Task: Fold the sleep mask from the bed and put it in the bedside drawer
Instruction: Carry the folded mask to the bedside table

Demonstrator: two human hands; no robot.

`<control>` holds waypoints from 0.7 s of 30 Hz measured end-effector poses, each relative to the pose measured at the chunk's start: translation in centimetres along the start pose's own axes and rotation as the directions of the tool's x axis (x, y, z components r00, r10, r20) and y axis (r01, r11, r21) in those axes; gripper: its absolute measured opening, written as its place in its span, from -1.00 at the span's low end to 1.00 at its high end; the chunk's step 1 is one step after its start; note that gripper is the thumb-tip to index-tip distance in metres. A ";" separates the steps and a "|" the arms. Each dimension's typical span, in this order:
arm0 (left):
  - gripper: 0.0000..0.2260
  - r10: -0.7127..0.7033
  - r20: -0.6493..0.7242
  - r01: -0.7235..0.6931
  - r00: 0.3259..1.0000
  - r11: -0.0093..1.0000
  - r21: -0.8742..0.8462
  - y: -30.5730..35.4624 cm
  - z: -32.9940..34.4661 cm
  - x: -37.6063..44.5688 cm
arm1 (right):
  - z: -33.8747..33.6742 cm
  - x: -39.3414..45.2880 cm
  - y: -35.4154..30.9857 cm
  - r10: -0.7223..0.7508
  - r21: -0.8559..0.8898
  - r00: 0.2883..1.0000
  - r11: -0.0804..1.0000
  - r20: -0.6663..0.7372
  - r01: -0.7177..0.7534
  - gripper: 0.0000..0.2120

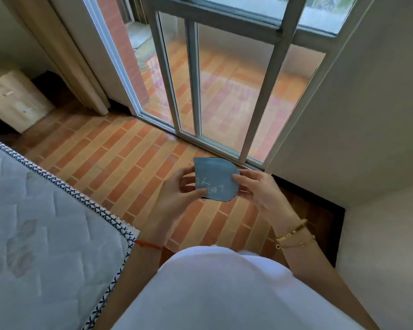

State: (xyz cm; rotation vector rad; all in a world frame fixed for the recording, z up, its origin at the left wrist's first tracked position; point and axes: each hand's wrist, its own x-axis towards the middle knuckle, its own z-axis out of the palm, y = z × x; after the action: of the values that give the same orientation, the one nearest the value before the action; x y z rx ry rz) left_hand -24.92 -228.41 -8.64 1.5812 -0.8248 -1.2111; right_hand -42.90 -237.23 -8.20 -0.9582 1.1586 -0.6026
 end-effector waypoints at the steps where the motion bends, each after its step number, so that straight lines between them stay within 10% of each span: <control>1: -0.47 -0.013 -0.013 0.013 1.000 1.000 -0.012 0.5 -0.3 0.9 | 0.3 1.2 -0.7 0.007 -0.011 1.000 1.000 0.023 -0.007 -0.90; 21: -0.52 -0.103 -0.537 0.028 0.837 0.989 -0.146 5.5 -12.2 20.7 | 16.3 29.3 -14.2 0.119 -0.278 0.865 0.960 0.488 0.025 -0.82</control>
State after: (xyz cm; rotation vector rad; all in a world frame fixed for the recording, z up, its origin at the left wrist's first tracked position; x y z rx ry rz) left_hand -7.14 -245.57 -9.29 1.7296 -0.3127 -0.7704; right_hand -17.11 -262.98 -8.48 -1.2333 0.7994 -0.1266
